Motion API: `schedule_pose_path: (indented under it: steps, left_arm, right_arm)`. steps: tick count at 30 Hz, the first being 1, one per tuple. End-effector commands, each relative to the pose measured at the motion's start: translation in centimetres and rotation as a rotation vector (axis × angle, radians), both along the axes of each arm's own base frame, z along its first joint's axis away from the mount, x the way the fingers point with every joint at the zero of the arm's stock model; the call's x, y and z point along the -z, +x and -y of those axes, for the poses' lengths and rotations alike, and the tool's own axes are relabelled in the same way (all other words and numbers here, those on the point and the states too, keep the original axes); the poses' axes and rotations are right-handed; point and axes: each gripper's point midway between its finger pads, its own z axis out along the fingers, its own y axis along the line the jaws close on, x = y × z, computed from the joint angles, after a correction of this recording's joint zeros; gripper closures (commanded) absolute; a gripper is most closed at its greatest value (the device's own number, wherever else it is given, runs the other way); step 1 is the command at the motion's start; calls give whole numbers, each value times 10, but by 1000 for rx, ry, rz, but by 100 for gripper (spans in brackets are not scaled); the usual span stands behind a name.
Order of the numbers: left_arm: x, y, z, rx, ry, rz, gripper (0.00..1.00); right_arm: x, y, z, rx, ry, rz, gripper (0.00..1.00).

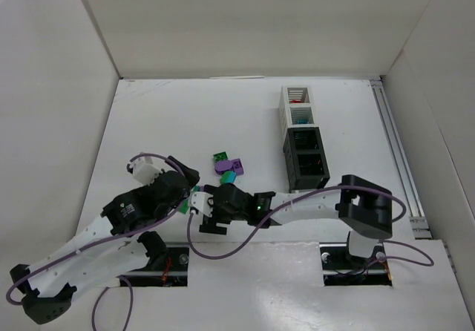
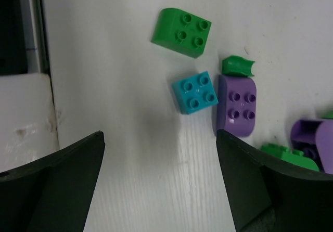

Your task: Sort the legos into containers by color

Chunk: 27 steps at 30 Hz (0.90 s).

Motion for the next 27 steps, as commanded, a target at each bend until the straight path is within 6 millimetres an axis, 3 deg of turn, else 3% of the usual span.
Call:
schedule_pose_path:
  steps: [1,3,8,18,21,24,27]
  left_arm:
    - [-12,-3,-16,-67,-5,15,0]
    - [-14,-3,-16,-73,-22,22,0]
    - [-14,-5,-21,-79,-37,41,0]
    - [-14,-8,-28,-85,-41,53,0]
    - [-13,-9,-29,-85,-34,48,0]
    - [-13,-9,-29,-85,-34,48,0]
    - [-11,-10,-30,-85,-26,43,0]
  right_arm:
    - [-28,1,-47,-6,188,-51,8]
    - [-9,0,-50,23,166,-102,8]
    - [11,11,-52,159,159,-149,9]
    - [31,41,-45,427,171,-151,8]
    - [42,47,-40,478,157,-141,15]
    - [38,50,-49,489,172,-142,16]
    - [38,51,-48,510,169,-151,28]
